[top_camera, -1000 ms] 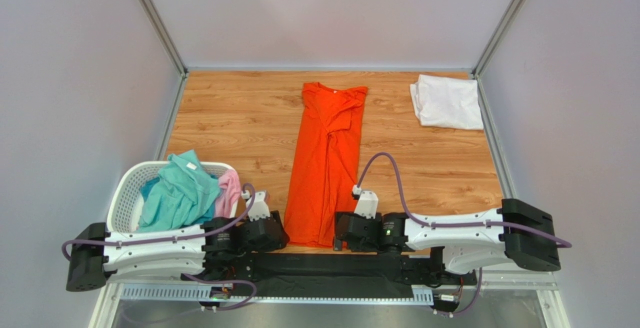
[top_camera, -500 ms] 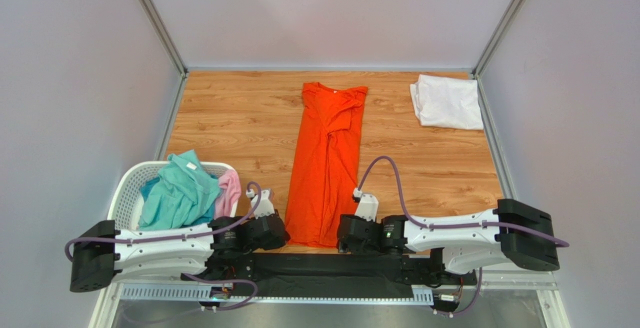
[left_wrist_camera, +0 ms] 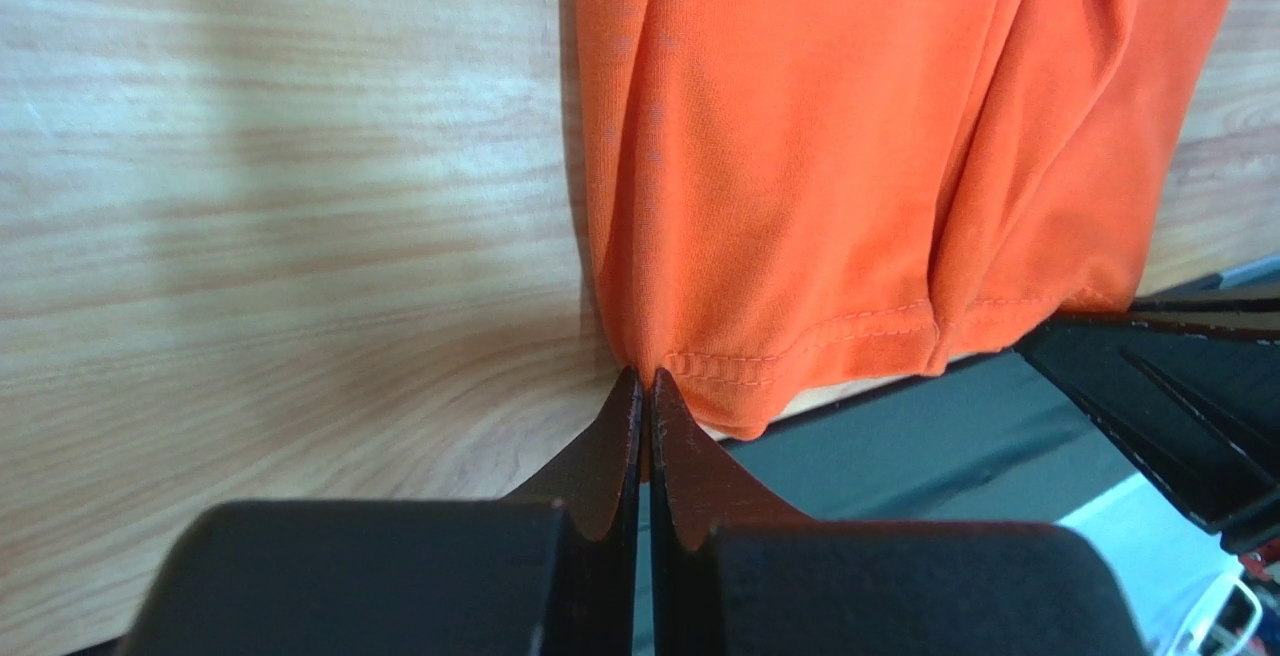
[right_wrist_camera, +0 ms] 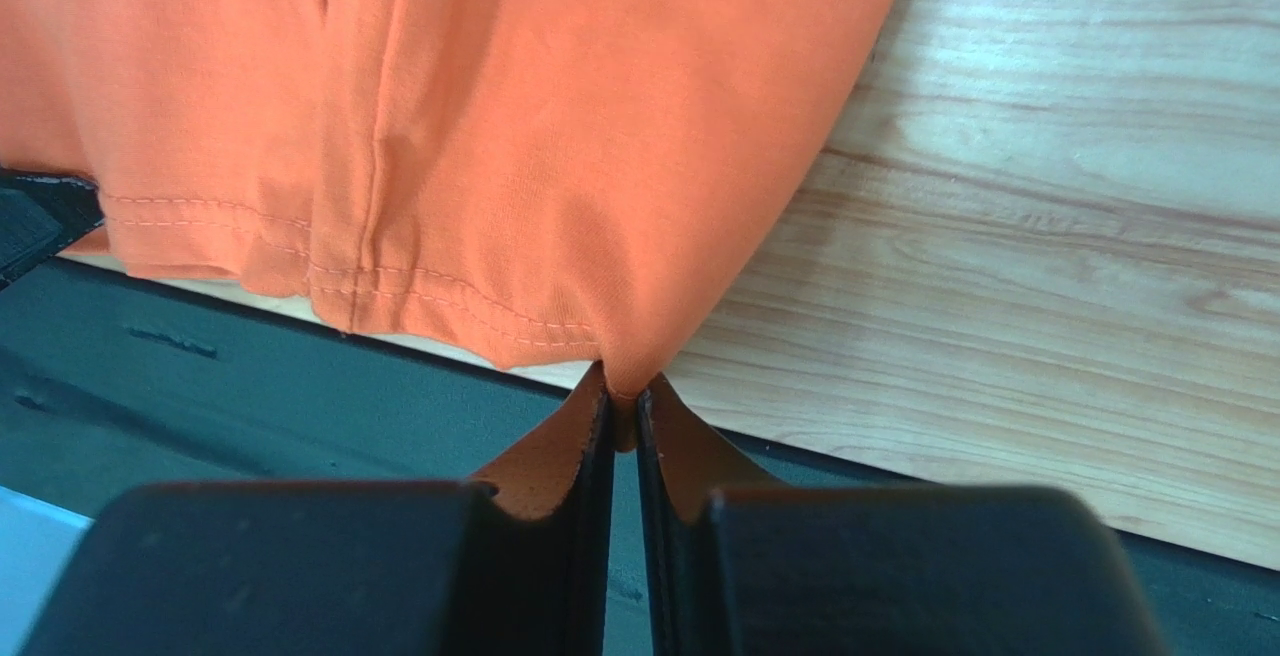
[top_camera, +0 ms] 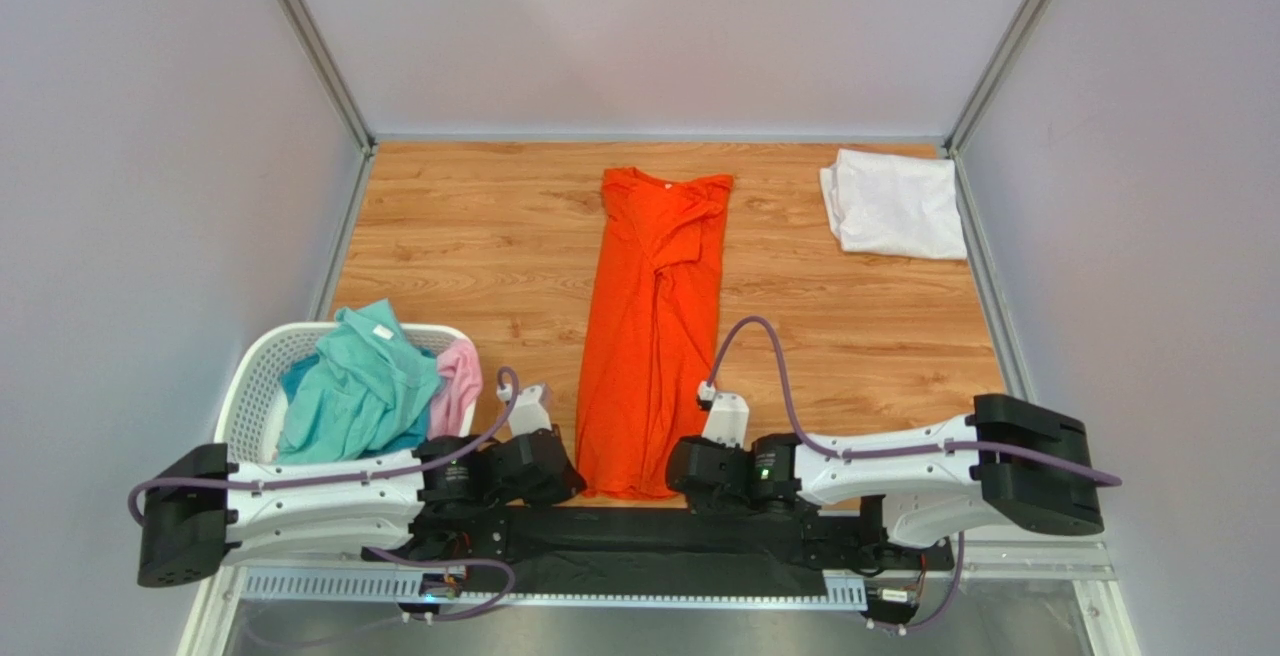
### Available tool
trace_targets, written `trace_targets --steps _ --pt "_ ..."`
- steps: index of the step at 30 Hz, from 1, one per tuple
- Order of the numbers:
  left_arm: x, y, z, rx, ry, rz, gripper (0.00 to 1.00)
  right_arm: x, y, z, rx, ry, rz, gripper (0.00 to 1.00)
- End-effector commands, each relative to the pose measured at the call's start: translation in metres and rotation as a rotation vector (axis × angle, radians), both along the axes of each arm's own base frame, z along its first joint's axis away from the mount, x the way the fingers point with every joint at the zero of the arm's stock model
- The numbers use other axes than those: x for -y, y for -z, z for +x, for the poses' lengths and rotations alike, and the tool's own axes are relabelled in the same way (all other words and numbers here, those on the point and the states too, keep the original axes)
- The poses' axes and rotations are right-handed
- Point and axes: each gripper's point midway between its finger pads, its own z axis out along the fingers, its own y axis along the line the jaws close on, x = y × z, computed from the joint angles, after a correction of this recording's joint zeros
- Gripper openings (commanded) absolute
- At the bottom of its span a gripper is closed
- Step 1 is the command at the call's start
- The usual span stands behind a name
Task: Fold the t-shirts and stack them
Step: Fold the tshirt
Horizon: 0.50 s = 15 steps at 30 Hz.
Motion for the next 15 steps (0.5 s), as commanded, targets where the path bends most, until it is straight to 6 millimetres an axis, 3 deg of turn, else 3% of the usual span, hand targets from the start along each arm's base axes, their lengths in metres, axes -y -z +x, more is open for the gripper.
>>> trace_targets --steps 1,8,10,15 --pt "-0.003 0.005 -0.016 -0.063 0.051 0.003 0.0 0.008 -0.001 -0.007 0.004 -0.021 -0.038 0.09" --pt "0.006 -0.018 -0.023 -0.053 0.108 -0.032 0.0 0.021 -0.006 -0.017 0.01 -0.04 -0.036 0.04" --pt "0.0 -0.018 -0.021 -0.046 0.098 -0.006 0.0 0.024 -0.006 -0.018 0.011 -0.038 -0.028 0.03" --pt "-0.005 -0.028 -0.016 -0.01 0.088 0.004 0.0 0.024 -0.02 -0.008 0.072 -0.037 0.0 0.04"
